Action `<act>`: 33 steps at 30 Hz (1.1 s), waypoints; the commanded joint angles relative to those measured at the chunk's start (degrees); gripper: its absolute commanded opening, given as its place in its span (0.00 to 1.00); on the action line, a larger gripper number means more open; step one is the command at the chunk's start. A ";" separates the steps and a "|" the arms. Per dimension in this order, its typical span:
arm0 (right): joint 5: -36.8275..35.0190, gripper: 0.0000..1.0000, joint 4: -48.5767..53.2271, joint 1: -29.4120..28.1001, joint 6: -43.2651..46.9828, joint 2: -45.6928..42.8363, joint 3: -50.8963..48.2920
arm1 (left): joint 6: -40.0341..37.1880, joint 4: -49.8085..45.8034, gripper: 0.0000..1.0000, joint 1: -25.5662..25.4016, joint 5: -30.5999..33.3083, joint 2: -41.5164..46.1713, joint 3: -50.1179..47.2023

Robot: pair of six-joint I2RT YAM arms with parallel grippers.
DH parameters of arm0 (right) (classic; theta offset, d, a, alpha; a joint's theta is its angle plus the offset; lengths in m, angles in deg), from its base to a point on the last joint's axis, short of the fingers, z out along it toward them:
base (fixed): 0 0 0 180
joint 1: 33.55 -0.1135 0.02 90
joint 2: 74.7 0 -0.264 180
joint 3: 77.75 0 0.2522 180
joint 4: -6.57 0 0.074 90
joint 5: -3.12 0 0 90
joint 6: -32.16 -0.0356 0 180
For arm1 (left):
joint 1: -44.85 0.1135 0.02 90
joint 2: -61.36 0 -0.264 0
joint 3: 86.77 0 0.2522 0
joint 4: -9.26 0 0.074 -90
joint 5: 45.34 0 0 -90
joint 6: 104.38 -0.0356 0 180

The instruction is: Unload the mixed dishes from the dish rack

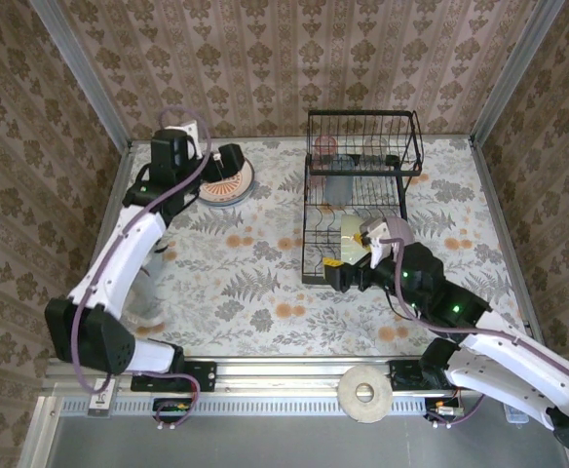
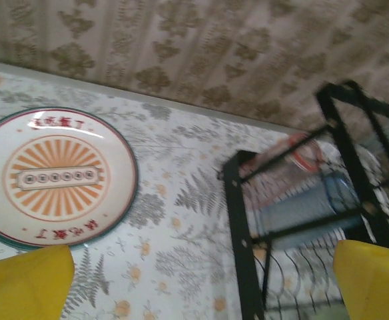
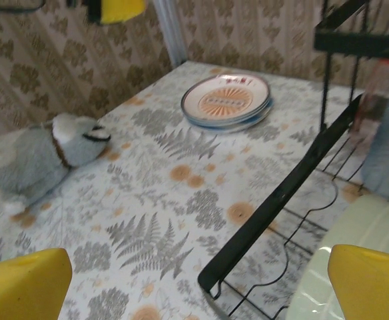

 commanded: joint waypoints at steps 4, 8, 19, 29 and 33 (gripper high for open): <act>-8.31 1.00 4.04 -0.11 -2.41 -1.77 1.38 | -12.38 4.48 1.00 -9.71 -3.73 10.40 -6.70; -9.11 1.00 8.86 0.04 -3.97 0.30 3.95 | -12.79 7.36 1.00 -13.84 -6.57 14.23 -11.24; -13.51 1.00 17.75 0.67 -14.27 9.21 8.44 | -10.08 16.28 1.00 -21.37 -8.32 14.71 -21.80; -20.73 1.00 27.27 1.11 -21.99 21.06 15.71 | -4.61 26.70 1.00 -24.03 -9.44 13.17 -31.83; -22.75 1.00 30.82 2.41 -25.21 24.12 18.26 | -3.84 27.35 1.00 -24.32 -9.97 13.40 -33.98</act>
